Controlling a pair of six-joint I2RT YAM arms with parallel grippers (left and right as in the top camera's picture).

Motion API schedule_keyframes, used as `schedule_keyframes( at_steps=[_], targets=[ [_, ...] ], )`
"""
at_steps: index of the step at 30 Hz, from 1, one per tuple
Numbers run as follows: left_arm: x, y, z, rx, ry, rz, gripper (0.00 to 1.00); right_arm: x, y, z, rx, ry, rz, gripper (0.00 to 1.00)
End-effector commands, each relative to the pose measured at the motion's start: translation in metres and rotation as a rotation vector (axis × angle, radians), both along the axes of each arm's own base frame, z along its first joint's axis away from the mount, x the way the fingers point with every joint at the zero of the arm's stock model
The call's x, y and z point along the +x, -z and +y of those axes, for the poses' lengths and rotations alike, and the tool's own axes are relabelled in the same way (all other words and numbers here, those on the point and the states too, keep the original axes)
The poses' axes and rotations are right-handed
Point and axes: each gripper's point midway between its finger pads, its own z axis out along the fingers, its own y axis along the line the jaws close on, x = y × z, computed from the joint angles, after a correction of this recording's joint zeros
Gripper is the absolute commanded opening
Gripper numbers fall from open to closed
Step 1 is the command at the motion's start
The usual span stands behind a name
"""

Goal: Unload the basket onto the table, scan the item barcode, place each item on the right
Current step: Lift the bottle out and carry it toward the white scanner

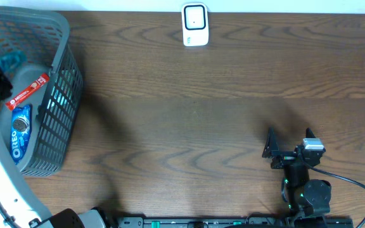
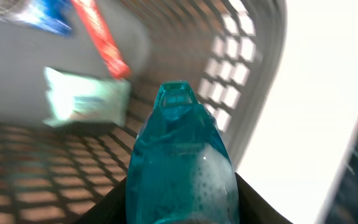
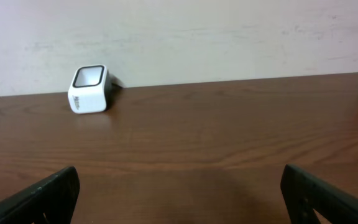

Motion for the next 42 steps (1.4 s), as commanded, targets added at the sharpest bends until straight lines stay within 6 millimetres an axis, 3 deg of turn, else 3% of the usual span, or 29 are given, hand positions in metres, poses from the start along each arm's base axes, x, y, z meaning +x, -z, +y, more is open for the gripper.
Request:
schedule_keyframes(
  at_steps=[1, 6, 10, 14, 15, 19, 20, 22, 23, 26, 29, 35, 38, 42],
  targets=[
    [0.021, -0.043, -0.029, -0.02, 0.17, -0.179, 0.39, 0.0, 0.001, 0.0, -0.014, 0.002, 0.002, 0.99],
    [0.039, -0.059, -0.055, -0.026, 0.275, -0.259, 0.39, 0.0, 0.001, 0.0, -0.014, 0.002, 0.002, 0.99],
    [0.052, -0.062, -0.089, -0.045, 0.354, -0.276, 0.39, 0.0, 0.001, 0.0, -0.014, 0.002, 0.002, 0.99],
    [0.066, -0.063, -0.13, -0.04, 0.447, -0.28, 0.39, 0.0, 0.001, 0.0, -0.014, 0.002, 0.002, 0.99],
    [0.071, -0.06, -0.152, -0.035, 0.487, -0.267, 0.39, 0.0, 0.001, 0.0, -0.014, 0.002, 0.002, 0.99],
    [0.079, -0.05, -0.193, -0.017, 0.558, -0.234, 0.39, 0.0, 0.001, 0.0, -0.014, 0.002, 0.002, 0.99],
    [0.083, -0.043, -0.217, -0.016, 0.605, -0.213, 0.39, 0.0, 0.001, 0.0, -0.014, 0.002, 0.002, 0.99],
    [0.086, -0.034, -0.24, -0.027, 0.657, -0.191, 0.39, 0.0, 0.001, 0.0, -0.014, 0.002, 0.002, 0.99],
    [0.087, -0.021, -0.263, -0.041, 0.706, -0.154, 0.39, 0.0, 0.001, 0.0, -0.014, 0.002, 0.002, 0.99],
    [0.083, 0.01, -0.288, -0.059, 0.744, -0.046, 0.39, 0.0, 0.001, 0.0, -0.014, 0.002, 0.002, 0.99],
    [0.074, 0.047, -0.305, -0.074, 0.752, 0.1, 0.39, 0.0, 0.001, 0.0, -0.014, 0.002, 0.002, 0.99],
    [0.068, 0.098, -0.335, -0.127, 0.777, 0.267, 0.39, 0.0, 0.001, 0.0, -0.014, 0.002, 0.002, 0.99],
    [0.054, 0.119, -0.34, -0.15, 0.766, 0.369, 0.39, 0.0, 0.001, 0.0, -0.014, 0.002, 0.002, 0.99],
    [0.034, 0.14, -0.332, -0.151, 0.724, 0.504, 0.39, 0.0, 0.001, 0.0, -0.014, 0.002, 0.002, 0.99]
  ],
)
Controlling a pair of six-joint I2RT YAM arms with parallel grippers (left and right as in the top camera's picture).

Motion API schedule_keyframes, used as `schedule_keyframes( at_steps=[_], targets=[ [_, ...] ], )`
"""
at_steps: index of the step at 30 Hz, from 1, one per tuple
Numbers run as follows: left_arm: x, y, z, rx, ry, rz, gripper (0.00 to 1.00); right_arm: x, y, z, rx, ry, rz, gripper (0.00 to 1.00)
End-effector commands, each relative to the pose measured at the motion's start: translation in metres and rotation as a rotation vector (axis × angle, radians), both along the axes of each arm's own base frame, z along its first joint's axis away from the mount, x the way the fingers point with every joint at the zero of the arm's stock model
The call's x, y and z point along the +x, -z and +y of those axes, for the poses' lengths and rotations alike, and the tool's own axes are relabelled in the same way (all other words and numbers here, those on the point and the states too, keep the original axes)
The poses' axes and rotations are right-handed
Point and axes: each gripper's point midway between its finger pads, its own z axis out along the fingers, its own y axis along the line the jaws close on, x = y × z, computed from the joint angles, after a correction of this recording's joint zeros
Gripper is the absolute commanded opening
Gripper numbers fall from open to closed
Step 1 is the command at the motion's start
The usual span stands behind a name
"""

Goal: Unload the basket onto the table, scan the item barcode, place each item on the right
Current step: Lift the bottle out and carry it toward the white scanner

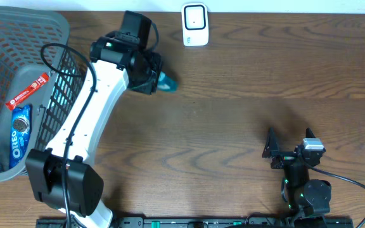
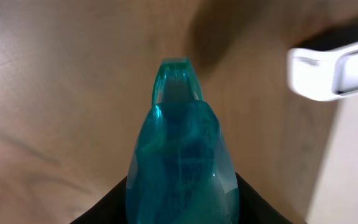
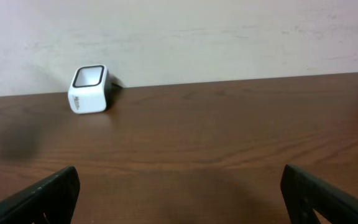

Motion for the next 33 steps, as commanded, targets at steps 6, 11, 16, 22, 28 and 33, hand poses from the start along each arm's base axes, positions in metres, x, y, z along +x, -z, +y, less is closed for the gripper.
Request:
schedule_keyframes(
  at_steps=[6, 11, 16, 22, 28, 33],
  targets=[
    [-0.025, 0.016, 0.014, 0.072, -0.116, 0.162, 0.39, 0.0, 0.001, 0.0, -0.015, 0.002, 0.002, 0.99],
    [-0.03, 0.029, 0.005, 0.073, -0.19, 0.226, 0.4, 0.0, 0.001, 0.0, -0.015, 0.002, 0.002, 0.99],
    [-0.028, 0.049, 0.001, 0.155, -0.274, 0.243, 0.4, 0.0, 0.001, 0.0, -0.015, 0.002, 0.002, 0.99],
    [-0.02, 0.067, -0.006, 0.164, -0.295, 0.25, 0.45, 0.0, 0.001, 0.0, -0.015, 0.002, 0.002, 0.99],
    [-0.02, 0.085, -0.006, 0.184, -0.307, 0.293, 0.46, 0.0, 0.001, 0.0, -0.015, 0.002, 0.002, 0.99],
    [-0.021, 0.091, -0.008, 0.183, -0.304, 0.31, 0.46, 0.0, 0.001, 0.0, -0.015, 0.002, 0.002, 0.99]
  ],
)
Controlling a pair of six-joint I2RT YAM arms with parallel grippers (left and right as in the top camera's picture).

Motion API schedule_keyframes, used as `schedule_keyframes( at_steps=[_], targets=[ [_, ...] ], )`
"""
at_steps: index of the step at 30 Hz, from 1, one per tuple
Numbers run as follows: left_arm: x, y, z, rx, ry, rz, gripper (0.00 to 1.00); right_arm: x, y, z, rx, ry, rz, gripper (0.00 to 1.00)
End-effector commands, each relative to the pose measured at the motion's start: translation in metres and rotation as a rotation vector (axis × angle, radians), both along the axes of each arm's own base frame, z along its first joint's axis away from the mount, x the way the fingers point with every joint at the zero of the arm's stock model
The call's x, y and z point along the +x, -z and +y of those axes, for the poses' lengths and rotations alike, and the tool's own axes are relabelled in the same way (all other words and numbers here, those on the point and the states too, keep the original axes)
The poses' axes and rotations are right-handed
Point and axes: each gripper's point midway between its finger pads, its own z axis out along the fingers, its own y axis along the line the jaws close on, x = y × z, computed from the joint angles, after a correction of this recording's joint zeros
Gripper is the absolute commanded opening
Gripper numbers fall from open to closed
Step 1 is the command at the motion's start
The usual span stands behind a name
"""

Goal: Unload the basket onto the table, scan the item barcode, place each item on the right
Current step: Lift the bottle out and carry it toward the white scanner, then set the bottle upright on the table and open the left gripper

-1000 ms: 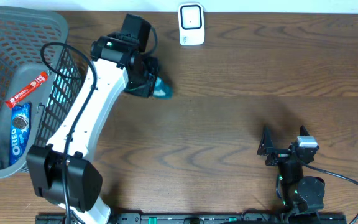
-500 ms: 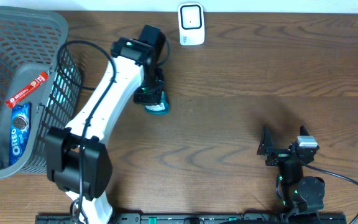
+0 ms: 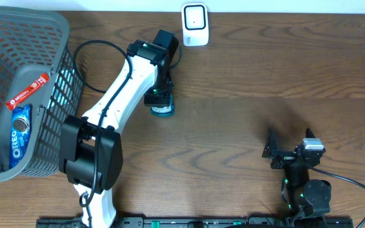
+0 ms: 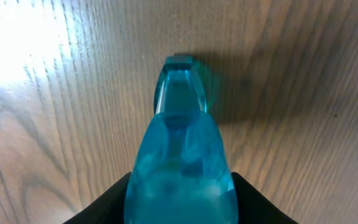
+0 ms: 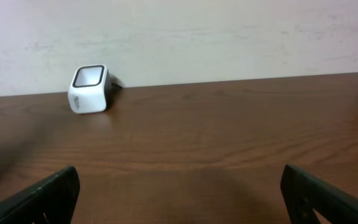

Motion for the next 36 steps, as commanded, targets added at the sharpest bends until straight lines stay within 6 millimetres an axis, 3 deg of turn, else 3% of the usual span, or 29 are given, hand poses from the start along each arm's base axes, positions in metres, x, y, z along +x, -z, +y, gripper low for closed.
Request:
schedule_keyframes(
  at_steps=[1, 6, 9, 13, 24, 32, 36],
  targets=[
    [0.003, 0.006, 0.002, 0.017, -0.02, 0.011, 0.46, 0.0, 0.001, 0.0, -0.014, 0.002, 0.002, 0.99],
    [0.003, 0.006, 0.002, 0.017, -0.019, 0.012, 0.57, 0.0, 0.001, 0.0, -0.014, 0.002, 0.002, 0.99],
    [0.003, 0.006, 0.002, 0.017, -0.016, 0.011, 0.72, 0.0, 0.001, 0.0, -0.014, 0.002, 0.002, 0.99],
    [0.002, 0.005, 0.001, 0.013, -0.015, 0.012, 0.81, 0.0, 0.001, 0.0, -0.014, 0.002, 0.002, 0.99],
    [0.0, -0.001, -0.007, -0.037, 0.007, 0.015, 0.91, 0.0, 0.001, 0.0, -0.014, 0.002, 0.002, 0.99],
    [0.001, -0.034, -0.005, -0.061, 0.006, -0.072, 1.0, 0.0, 0.001, 0.0, -0.014, 0.002, 0.002, 0.99],
    [0.006, -0.056, -0.003, -0.067, 0.029, -0.152, 0.98, 0.0, 0.001, 0.0, -0.014, 0.002, 0.002, 0.99]
  ],
)
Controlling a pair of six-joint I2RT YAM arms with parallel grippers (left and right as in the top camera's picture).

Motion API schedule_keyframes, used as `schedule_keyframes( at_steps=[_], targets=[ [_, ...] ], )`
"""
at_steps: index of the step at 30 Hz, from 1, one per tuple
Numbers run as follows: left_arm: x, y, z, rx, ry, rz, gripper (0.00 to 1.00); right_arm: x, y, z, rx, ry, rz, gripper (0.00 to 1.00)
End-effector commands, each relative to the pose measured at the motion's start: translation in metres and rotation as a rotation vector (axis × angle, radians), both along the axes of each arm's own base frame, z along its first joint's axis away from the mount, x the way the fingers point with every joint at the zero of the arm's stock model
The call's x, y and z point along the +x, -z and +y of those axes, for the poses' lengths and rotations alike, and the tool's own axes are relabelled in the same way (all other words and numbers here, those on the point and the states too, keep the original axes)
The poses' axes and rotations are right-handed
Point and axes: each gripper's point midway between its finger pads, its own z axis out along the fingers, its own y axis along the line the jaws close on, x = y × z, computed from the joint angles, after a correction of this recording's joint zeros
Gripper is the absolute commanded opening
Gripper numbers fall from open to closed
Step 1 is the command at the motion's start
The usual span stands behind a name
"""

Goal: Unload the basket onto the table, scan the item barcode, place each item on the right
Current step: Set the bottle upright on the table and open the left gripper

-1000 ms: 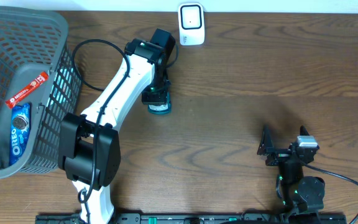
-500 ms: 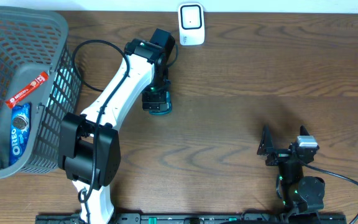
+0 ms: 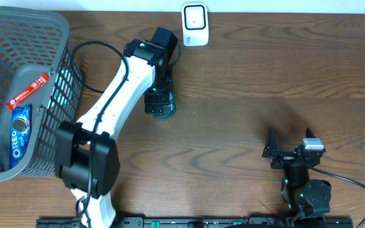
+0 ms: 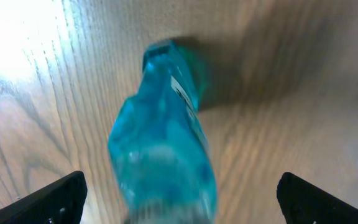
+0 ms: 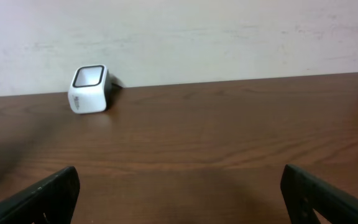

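A teal translucent bottle (image 4: 166, 124) with a small white label shows blurred and tilted in the left wrist view, its cap end down on the wood. My left gripper (image 4: 179, 202) is open, its fingers (image 4: 55, 199) spread wide on either side and clear of the bottle. Overhead, the bottle (image 3: 163, 111) lies just below the left gripper (image 3: 158, 101), a short way in front of the white barcode scanner (image 3: 195, 25). The right gripper (image 3: 284, 152) rests open at the near right, holding nothing, and faces the scanner (image 5: 89, 90).
A grey mesh basket (image 3: 65, 44) stands at the far left, holding an Oreo pack (image 3: 19, 136) and a red stick pack (image 3: 27, 92). The left arm reaches from the near left across to the table's back middle.
My left gripper has opened and let go of the teal bottle, which now leans to one side between the spread fingers. The arm stands nearly where it was. The right arm is unchanged.
My left gripper was shut on the teal bottle inside the basket. Then it held the bottle over the table near the scanner. Then it held it down at the wood in front of the scanner, and now it has opened around it.
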Motion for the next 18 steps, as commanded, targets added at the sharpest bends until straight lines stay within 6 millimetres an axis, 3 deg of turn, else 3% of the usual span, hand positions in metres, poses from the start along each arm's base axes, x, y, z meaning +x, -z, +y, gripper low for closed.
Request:
schedule_keyframes(
  at_steps=[1, 11, 18],
  targets=[
    [0.006, -0.038, 0.004, -0.013, 0.017, -0.122, 0.98, 0.0, 0.001, 0.0, -0.014, 0.002, 0.002, 0.99],
    [0.004, -0.089, 0.005, -0.067, 0.029, -0.268, 0.98, 0.0, 0.001, 0.0, -0.014, 0.002, 0.002, 0.99],
    [0.015, -0.139, 0.008, -0.056, 0.145, -0.488, 0.98, 0.0, 0.001, 0.0, -0.014, 0.002, 0.002, 0.99]
  ],
)
